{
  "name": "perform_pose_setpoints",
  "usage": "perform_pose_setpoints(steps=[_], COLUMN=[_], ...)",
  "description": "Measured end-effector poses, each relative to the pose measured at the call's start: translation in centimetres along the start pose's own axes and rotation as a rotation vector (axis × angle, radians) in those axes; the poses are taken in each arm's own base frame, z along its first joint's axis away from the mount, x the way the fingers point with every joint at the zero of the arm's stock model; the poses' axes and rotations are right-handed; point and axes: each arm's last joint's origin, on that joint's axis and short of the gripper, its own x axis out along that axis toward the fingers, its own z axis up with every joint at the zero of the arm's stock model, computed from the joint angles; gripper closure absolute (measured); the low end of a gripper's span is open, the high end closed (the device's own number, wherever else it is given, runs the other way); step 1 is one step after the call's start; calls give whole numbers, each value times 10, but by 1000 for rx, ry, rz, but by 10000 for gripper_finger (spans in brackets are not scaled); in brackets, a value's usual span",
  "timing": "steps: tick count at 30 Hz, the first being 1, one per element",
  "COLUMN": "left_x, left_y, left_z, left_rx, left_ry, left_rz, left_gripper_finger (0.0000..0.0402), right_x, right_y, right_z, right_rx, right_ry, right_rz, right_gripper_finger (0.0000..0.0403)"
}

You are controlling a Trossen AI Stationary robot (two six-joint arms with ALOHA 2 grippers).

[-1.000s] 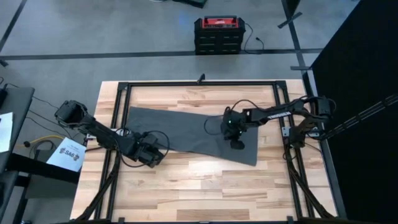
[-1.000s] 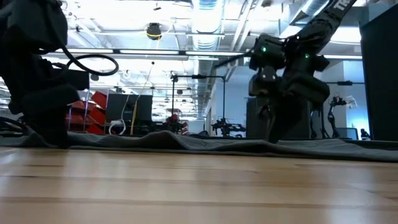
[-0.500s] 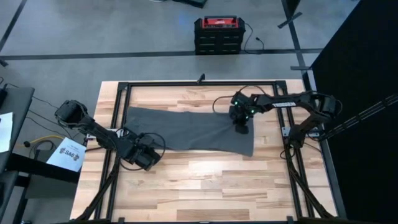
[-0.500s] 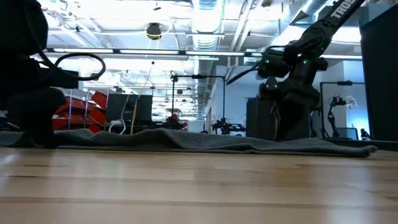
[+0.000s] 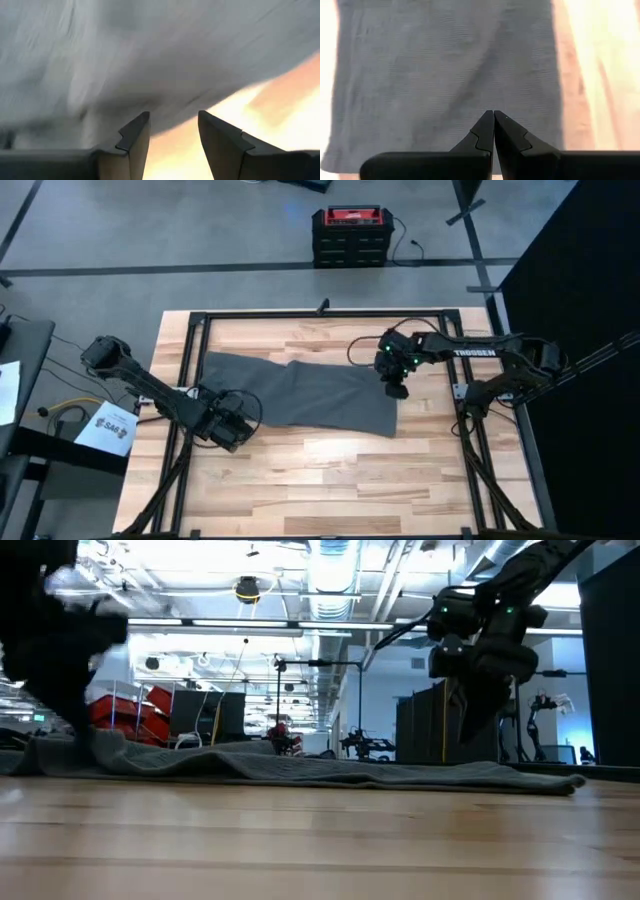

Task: Roll towel
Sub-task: Fold the gray towel

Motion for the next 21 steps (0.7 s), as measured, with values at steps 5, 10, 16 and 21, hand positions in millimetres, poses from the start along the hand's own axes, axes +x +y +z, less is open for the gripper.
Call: perform_pose_setpoints(steps=[5,10,16,21], left_x=[-33,-9,58,110], left_y=[-4,-23,-43,-33], left_z=[29,62,94,94], left_rx=[-17,-12,50,53], left_ry=[-243,-418,-409,-276], left_rz=[-112,-170,-178,1], left_gripper_finger=[249,249,249,249], right_x=[4,20,45,45], right_y=[23,29,20,17], right_z=[7,16,19,19], right_rx=[-45,-81,-76,-70], right_ry=[-23,-67,-45,-49], right_rz=[36,45,28,0], right_gripper_finger=[403,403,403,403])
